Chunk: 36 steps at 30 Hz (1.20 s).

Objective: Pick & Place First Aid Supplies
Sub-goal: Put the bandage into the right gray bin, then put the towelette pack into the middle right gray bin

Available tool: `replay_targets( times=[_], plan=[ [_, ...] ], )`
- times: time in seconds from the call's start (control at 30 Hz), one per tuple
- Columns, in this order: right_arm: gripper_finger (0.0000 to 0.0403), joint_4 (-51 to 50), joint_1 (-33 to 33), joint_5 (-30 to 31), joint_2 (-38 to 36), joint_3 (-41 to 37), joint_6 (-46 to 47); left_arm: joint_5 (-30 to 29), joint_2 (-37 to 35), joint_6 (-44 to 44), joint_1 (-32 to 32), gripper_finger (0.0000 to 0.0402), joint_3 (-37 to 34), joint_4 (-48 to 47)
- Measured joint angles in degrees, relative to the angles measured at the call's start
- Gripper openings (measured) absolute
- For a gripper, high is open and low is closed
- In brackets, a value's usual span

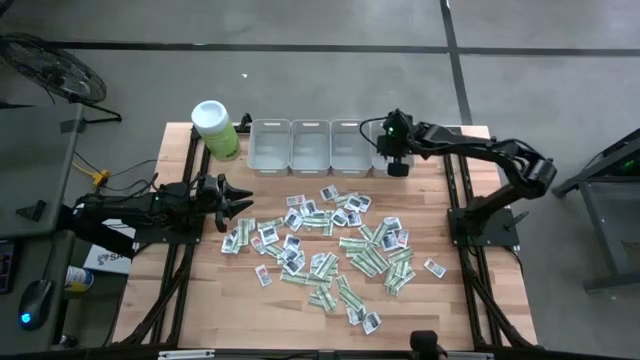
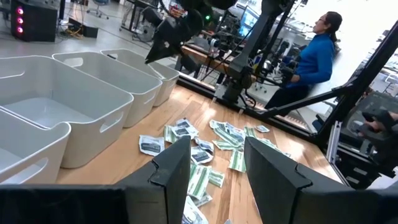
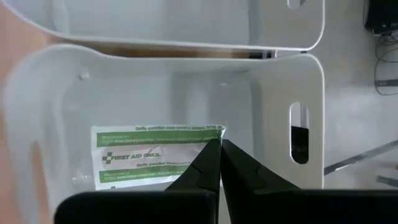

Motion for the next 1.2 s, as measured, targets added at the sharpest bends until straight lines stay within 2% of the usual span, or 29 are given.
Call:
replay_targets(
  times=[0.23, 0.43, 0.57, 0.73, 0.93, 1.07, 1.2],
  plan=[
    [0.002, 1.1, 0.0, 0.6, 0.8, -0.6, -1.4, 0.1, 0.0, 0.0, 0.0, 0.015, 0.0, 0.0],
    [0.0069, 1.0, 0.0, 0.8, 0.8, -0.6, -1.2, 0.2, 0.0, 0.0, 0.0, 0.015, 0.0, 0.0],
    [0.0102, 0.8, 0.6, 3.0, 0.8, -0.5, 0.2, 0.2, 0.0, 0.0, 0.0, 0.015, 0.0, 0.0],
    [0.0129, -0.8, 2.5, 7.1, -0.7, -0.5, 4.7, 0.2, 0.0, 0.0, 0.0, 0.015, 0.0, 0.0],
    [0.0142, -7.4, 5.7, 8.7, -6.4, -0.4, 14.3, 0.3, 0.0, 0.0, 0.0, 0.015, 0.0, 0.0],
    [0.014, -12.3, 7.5, 6.3, -10.1, -0.4, 20.4, 0.3, 0.0, 0.0, 0.0, 0.015, 0.0, 0.0],
    [0.0138, -13.3, 9.3, -2.5, -11.3, -0.4, 25.5, 0.3, 0.0, 0.0, 0.0, 0.015, 0.0, 0.0]
  ],
)
